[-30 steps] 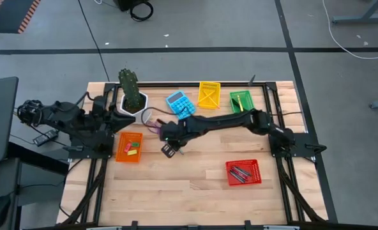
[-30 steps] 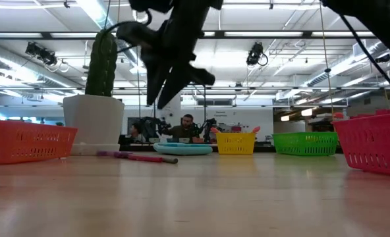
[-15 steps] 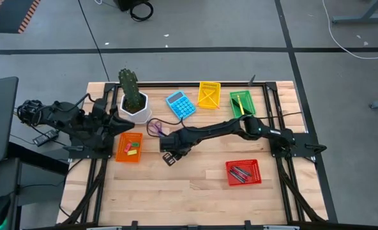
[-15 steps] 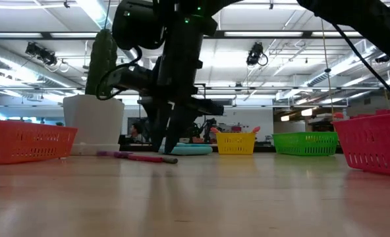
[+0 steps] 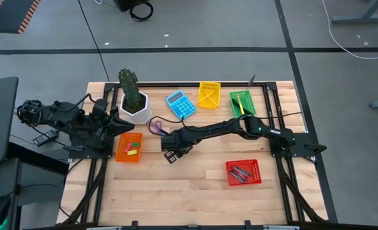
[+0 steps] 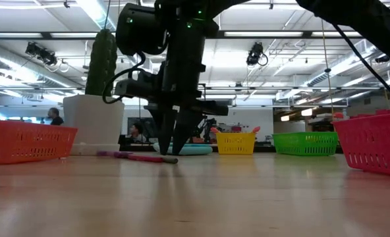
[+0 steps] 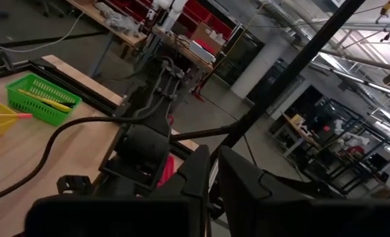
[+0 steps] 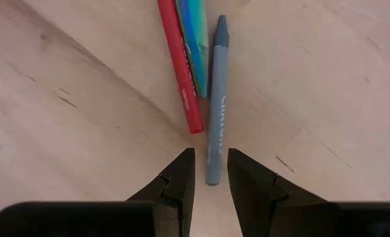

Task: Sort crayons/erasers/pens/pencils in bins
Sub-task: Put the gray crayon into the red bin

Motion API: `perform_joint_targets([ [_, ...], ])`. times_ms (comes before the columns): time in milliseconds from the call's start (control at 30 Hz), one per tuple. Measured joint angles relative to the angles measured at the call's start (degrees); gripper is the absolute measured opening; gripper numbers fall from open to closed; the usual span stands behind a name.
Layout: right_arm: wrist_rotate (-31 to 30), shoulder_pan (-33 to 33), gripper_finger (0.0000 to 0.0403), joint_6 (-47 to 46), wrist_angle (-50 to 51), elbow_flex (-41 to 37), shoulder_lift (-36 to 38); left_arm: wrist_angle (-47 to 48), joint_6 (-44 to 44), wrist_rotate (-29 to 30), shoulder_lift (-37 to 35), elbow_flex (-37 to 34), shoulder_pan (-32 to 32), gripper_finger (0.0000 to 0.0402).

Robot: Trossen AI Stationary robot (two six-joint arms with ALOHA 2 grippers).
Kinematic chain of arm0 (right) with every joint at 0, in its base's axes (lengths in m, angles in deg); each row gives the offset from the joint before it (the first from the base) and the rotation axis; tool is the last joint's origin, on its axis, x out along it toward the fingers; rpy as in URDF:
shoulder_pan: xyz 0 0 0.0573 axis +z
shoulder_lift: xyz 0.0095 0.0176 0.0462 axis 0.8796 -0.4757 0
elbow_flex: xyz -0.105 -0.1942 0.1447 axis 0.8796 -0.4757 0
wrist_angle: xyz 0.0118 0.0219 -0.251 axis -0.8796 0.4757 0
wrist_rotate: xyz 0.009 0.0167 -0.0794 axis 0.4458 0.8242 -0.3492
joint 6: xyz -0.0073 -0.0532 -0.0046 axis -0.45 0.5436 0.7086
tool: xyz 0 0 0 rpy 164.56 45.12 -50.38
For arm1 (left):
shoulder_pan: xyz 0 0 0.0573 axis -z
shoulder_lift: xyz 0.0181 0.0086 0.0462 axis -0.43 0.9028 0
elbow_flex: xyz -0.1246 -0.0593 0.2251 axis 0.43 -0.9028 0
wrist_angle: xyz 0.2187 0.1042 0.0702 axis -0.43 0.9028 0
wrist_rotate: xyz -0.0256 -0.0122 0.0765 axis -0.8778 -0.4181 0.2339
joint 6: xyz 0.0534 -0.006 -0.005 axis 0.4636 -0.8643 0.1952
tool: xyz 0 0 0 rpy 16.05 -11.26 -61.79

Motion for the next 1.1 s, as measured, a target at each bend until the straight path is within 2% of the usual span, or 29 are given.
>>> perform_joint_targets([
  [267,1.86,0.07,0.0089,0.22,-2.91,-5.23,0.64,-0.03,-0.68,0.01,0.04,0.0,0.0,0.0038],
  [633,1.07,0.11,0.0042,2.03,-3.22,-5.72,0.51,-0.01,-2.7,0.02,0.04,0.0,-0.02,0.0029],
  [1100,-0.19,0.07,0.0038,6.56,0.56,-6.12,4.14,-0.04,-2.78,0.07,0.04,0.0,-0.04,0.0017],
])
